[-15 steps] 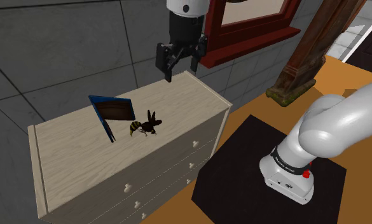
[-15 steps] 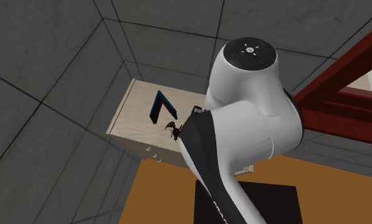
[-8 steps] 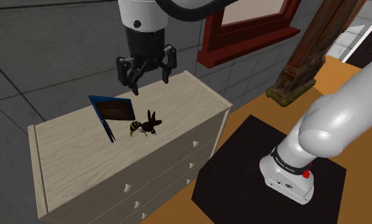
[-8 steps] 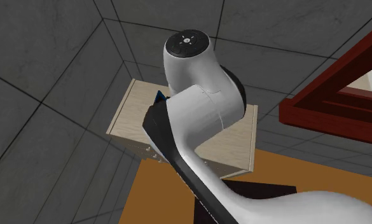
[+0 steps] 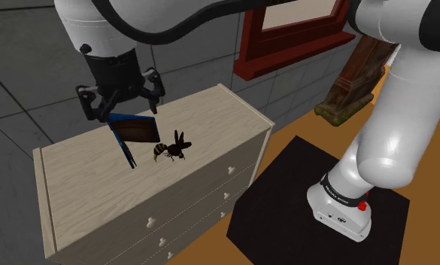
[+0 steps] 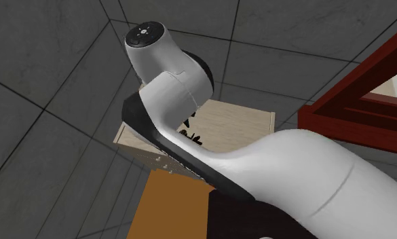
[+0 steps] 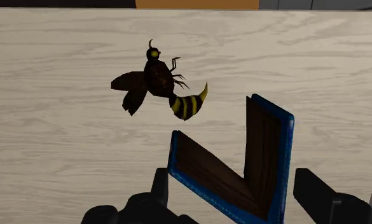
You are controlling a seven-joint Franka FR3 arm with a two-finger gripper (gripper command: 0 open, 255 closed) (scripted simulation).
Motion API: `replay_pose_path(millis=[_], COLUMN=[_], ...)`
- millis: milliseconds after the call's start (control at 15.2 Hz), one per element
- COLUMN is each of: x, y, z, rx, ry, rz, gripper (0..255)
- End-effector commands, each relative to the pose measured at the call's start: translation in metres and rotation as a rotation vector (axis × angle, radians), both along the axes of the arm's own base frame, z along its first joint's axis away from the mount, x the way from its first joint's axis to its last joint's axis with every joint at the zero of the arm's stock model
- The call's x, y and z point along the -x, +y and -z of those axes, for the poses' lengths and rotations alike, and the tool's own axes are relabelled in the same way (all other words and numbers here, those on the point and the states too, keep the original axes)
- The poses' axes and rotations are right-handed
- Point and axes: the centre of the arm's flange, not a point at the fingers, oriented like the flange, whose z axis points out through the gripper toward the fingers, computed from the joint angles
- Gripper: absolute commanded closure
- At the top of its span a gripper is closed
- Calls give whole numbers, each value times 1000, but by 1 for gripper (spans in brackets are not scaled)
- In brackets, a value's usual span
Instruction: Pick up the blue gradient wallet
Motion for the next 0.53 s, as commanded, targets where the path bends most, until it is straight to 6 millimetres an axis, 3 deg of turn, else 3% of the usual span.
replay_pose_path(millis=[0, 132, 462], x=[-11, -18, -18], y=[24, 40, 40], z=[5, 8, 35], rx=[2, 3, 3], ry=[-2, -2, -2], rz=[9, 13, 13], gripper=[0, 0, 0])
